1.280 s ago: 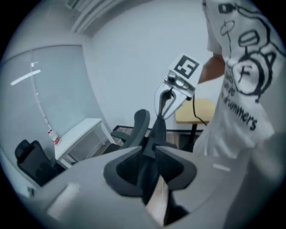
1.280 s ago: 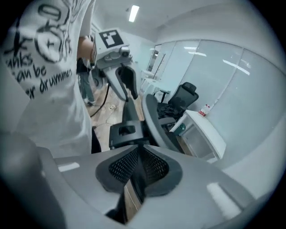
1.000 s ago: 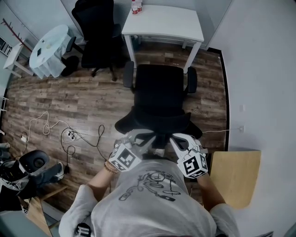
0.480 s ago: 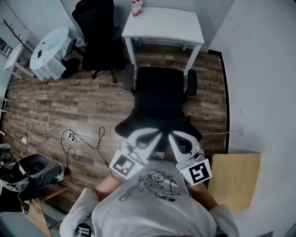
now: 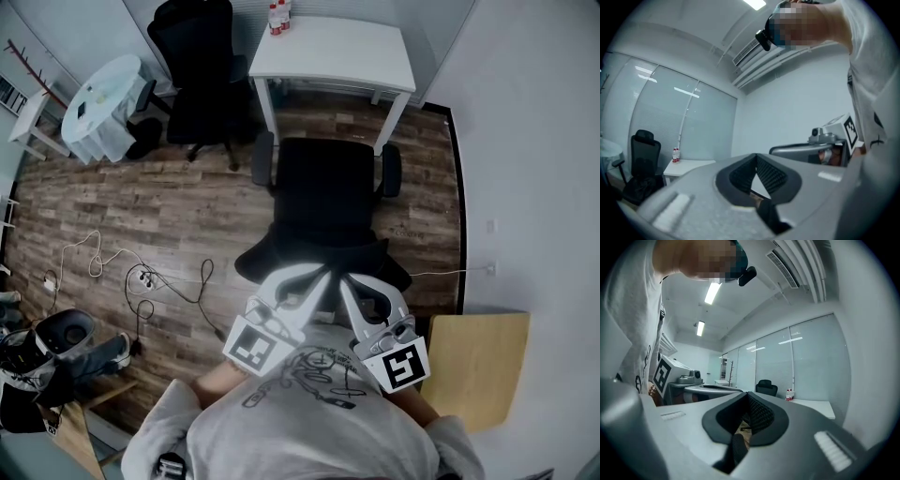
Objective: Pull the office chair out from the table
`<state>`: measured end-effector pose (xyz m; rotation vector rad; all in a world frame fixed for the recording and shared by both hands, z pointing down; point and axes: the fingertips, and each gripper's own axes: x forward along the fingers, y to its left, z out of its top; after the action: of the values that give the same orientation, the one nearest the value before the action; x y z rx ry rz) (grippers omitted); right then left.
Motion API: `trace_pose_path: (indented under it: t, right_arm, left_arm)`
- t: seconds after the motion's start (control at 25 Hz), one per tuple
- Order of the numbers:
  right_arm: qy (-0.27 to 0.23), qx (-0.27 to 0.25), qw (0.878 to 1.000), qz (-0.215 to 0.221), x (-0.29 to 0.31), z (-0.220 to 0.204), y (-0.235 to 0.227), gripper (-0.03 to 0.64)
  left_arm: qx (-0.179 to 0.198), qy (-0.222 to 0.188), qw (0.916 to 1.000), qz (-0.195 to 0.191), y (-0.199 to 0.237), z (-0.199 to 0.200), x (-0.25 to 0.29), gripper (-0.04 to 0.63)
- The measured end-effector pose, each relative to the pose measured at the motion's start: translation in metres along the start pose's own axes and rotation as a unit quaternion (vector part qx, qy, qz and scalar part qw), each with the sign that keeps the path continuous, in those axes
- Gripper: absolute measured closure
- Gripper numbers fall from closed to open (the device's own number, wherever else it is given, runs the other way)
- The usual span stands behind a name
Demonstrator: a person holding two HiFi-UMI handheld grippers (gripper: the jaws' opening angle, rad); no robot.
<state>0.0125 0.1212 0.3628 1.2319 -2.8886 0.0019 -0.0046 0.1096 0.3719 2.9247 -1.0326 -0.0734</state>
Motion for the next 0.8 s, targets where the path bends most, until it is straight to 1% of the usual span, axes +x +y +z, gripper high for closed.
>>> trace_pose_path:
  t: [0.24, 0.4, 0.56, 0.8]
  right_arm:
    - [-0.002, 0.004, 1.000, -0.003, 0.002, 0.001, 0.001, 0.609]
    - [0.001, 0.009, 1.000, -0.004, 0.004, 0.001, -0.002, 0.611]
    - [0.001, 0.006, 1.000, -0.006, 0.005, 0.003, -0.004, 0.611]
    - [0.004, 0.004, 1.000, -0.007, 0.005, 0.003, -0.002, 0.611]
  left_arm:
    - [-0.005, 0.002, 1.0000, 0.003, 0.004, -0.002, 0.001, 0.592]
    - [-0.001, 0.003, 1.0000, 0.004, 0.007, -0.001, 0.002, 0.592]
    - [-0.008, 0.003, 0.9999, 0.011, 0.013, -0.001, 0.000, 0.592]
    - [-0.004, 0.000, 1.0000, 0.007, 0.011, 0.000, -0.002, 0.592]
